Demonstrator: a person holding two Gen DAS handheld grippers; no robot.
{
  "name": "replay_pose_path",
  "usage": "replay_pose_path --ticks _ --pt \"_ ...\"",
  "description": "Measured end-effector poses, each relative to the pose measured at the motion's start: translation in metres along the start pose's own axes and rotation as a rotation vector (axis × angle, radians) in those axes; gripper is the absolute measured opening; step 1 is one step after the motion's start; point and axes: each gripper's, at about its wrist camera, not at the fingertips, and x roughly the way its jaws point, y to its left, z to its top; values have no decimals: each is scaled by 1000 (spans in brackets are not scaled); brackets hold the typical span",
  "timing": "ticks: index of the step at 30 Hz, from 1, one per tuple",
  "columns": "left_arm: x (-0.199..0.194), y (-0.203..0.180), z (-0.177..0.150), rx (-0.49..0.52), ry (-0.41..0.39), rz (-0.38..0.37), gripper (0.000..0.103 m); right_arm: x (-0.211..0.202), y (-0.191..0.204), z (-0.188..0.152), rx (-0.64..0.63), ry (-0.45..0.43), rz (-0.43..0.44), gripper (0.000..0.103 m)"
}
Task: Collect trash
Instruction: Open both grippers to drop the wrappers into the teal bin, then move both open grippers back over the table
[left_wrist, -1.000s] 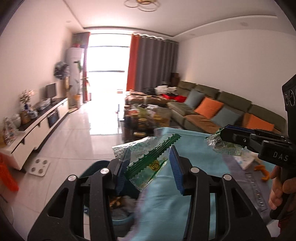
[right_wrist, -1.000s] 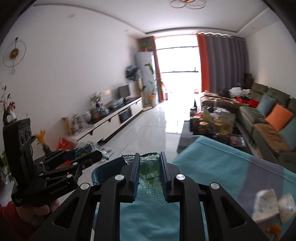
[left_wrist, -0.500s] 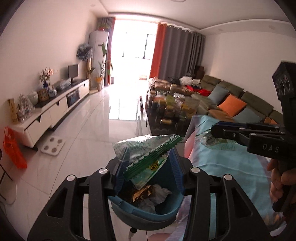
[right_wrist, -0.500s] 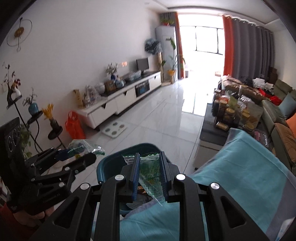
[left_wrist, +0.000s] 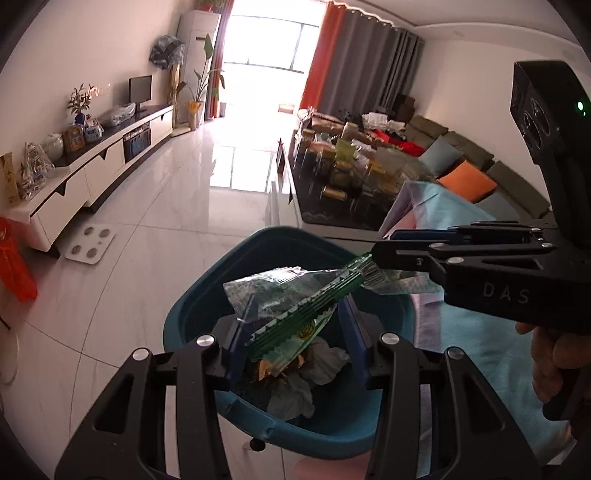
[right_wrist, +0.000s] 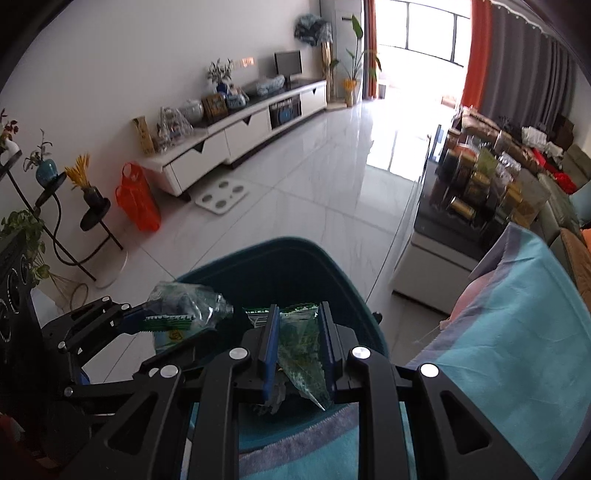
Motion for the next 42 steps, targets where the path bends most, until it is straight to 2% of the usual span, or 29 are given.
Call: replay_pose_path --ticks 4,5,6,14,21,26,28,31,33,35,37,38,42 --pt "19 1 1 -13 27 -5 50 14 -4 2 26 40 3 24" --pt "22 1 1 -13 28 0 53 17 -4 2 27 40 -2 28" --pt "26 1 1 -14 34 -7 60 17 -5 2 32 40 -4 35" --pt "26 1 -4 -14 15 5 67 14 -11 3 65 17 11 38" --pt "7 8 -6 -19 -25 41 75 6 -9 6 67 -6 25 52" --pt "-7 19 -11 -42 -39 64 77 3 -7 7 64 -10 32 53" --pt "-14 22 -12 -48 -50 73 80 -1 -6 7 62 -20 32 58" --pt "-26 25 -12 -51 -69 90 82 -9 -3 7 42 -42 9 63" --pt "-38 26 -11 -53 -91 106 87 -17 -1 6 27 -64 -12 73" --pt "-49 26 -11 -54 -112 118 89 -25 0 4 10 -90 -42 76" --pt "-61 26 -9 -58 -132 134 97 -35 0 1 1 -109 -64 80" --pt "-68 26 -8 -58 -143 140 97 -39 -1 0 -3 -121 -75 85" --pt "-90 16 -4 -35 -177 148 97 -58 -5 -8 -7 -167 -107 93"
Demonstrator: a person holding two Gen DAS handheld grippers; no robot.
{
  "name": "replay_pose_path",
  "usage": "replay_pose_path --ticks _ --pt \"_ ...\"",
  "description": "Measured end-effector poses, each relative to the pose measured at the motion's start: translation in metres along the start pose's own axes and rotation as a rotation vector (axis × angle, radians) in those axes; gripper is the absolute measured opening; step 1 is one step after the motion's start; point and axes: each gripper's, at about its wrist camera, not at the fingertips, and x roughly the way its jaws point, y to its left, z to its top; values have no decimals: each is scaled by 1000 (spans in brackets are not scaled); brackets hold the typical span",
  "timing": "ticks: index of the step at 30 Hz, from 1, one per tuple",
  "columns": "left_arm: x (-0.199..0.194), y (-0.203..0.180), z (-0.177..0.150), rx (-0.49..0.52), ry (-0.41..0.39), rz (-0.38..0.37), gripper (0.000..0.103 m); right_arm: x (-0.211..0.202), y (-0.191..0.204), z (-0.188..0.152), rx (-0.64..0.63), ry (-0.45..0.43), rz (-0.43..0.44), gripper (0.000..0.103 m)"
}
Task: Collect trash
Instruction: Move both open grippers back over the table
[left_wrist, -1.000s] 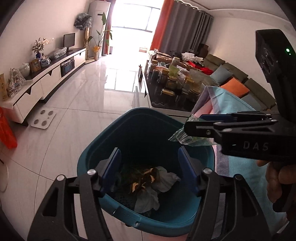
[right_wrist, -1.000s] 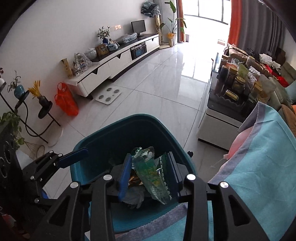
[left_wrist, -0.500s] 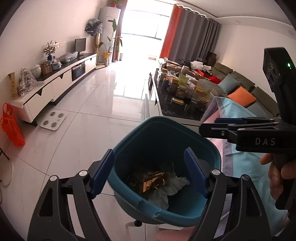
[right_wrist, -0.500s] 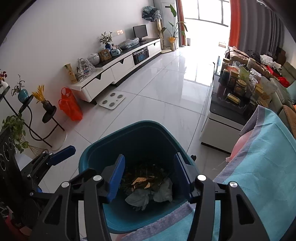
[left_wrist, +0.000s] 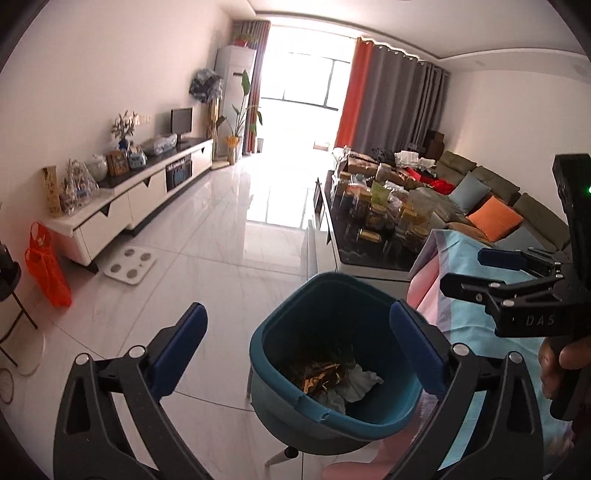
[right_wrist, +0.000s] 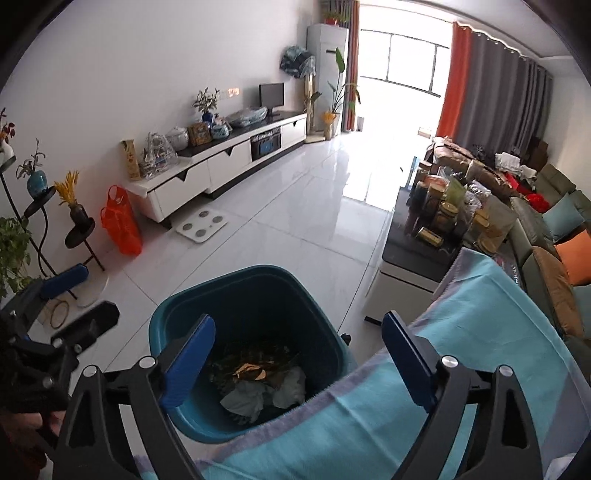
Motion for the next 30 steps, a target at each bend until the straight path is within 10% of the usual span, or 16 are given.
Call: replay_pose_path --ticks 30 --pt "-113 -148 22 164 -203 -165 98 -174 -81 -116 200 -286 -194 96"
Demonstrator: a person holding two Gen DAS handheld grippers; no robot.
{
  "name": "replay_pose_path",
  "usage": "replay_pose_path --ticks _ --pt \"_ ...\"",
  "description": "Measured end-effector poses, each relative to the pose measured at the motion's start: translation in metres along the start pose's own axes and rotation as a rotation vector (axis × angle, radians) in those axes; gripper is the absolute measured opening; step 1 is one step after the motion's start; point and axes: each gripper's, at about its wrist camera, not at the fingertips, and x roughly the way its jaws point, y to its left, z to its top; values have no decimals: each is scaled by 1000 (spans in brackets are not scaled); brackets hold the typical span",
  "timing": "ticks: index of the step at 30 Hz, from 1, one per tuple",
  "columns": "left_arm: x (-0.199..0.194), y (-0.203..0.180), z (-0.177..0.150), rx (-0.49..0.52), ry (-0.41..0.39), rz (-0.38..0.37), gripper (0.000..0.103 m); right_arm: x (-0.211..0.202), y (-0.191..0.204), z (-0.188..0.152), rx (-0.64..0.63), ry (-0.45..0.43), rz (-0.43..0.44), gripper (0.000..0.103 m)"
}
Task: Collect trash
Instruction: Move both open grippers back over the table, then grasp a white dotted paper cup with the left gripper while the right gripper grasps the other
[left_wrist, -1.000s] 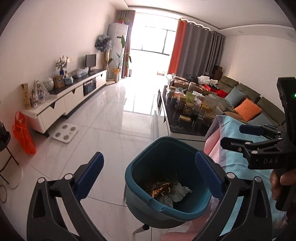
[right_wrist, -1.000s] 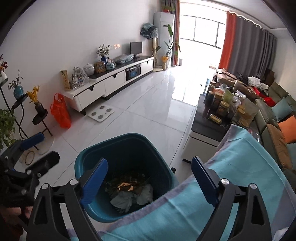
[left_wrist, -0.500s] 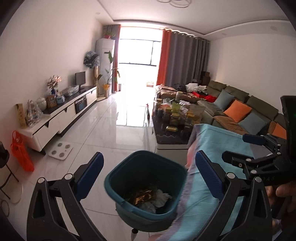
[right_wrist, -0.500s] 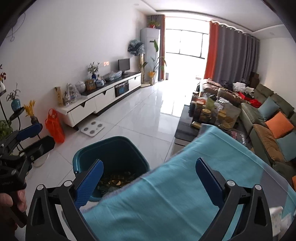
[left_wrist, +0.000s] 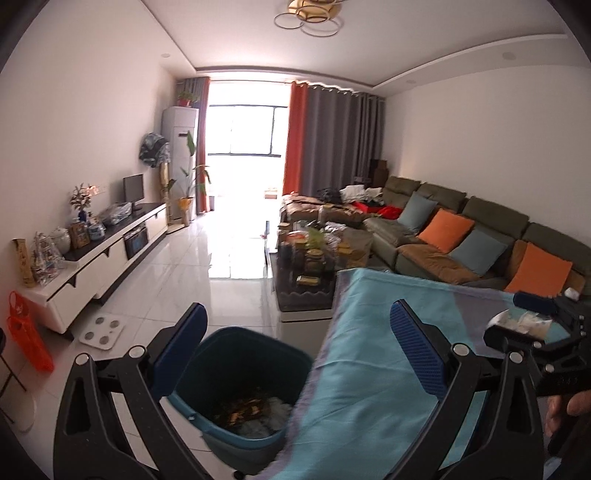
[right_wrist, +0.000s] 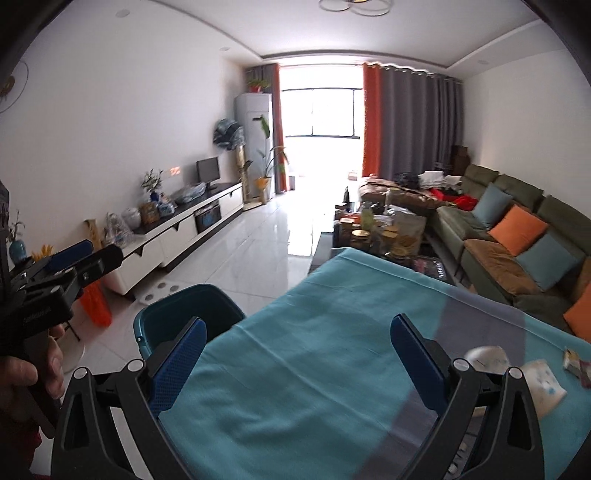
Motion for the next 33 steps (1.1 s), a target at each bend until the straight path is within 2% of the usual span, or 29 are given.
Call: replay_pose_path --ticks 10,21,28,33 --pt "1 -61 -8 55 -2 -194 98 -59 -40 -26 56 -59 -140 96" --pt "11 -134 -36 127 62 -407 98 -106 -95 -70 175 -45 -310 96" --pt "21 -171 -42 166 82 -486 98 -120 -132 -85 226 -35 -411 96" --pt "31 -188 -42 190 97 -522 98 -117 -158 -88 246 -14 -444 96"
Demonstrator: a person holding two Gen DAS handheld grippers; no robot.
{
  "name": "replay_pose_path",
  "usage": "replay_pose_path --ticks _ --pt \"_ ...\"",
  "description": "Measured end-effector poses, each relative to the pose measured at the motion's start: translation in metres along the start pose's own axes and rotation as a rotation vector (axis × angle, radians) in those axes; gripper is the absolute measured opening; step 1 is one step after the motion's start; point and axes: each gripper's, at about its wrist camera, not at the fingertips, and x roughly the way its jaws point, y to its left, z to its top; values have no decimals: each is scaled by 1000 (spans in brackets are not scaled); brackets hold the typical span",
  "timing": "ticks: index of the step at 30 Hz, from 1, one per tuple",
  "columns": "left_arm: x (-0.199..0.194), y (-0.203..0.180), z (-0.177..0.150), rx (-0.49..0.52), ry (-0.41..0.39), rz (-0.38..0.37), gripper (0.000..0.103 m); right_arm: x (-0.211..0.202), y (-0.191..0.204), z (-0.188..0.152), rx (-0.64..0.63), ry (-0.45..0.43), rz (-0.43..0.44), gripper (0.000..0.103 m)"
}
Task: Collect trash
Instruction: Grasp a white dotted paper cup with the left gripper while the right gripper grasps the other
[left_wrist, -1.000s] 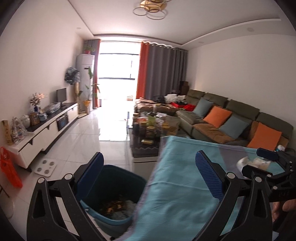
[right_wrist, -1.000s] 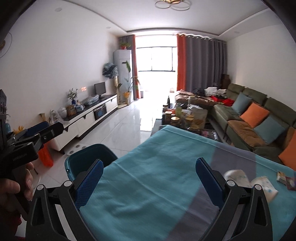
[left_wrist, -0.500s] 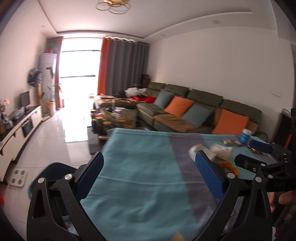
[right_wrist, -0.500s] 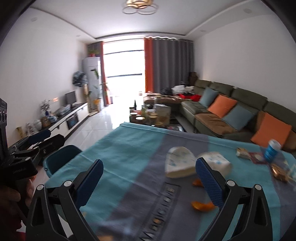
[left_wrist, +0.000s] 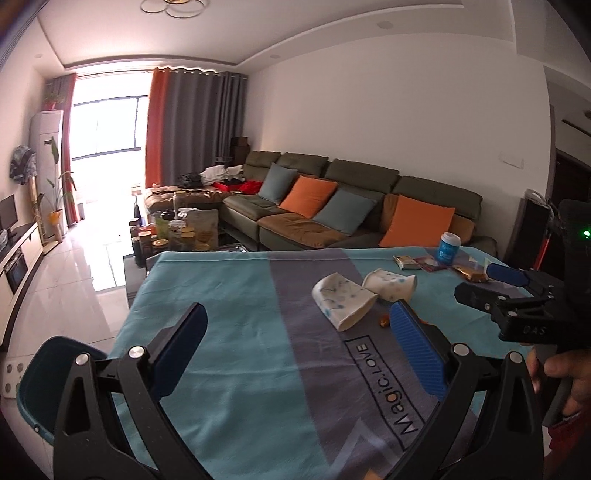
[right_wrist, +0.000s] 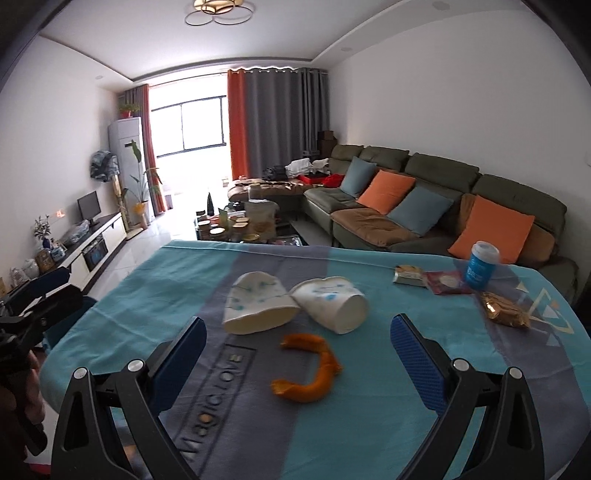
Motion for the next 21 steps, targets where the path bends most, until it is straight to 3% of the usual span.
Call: replay_pose_path --ticks 12,21 --pt "65 -16 11 13 48 -66 98 43 -32 11 9 75 -50 96" --pt "123 -36 14 33 115 -87 98 88 -55 15 -1 179 -16 96"
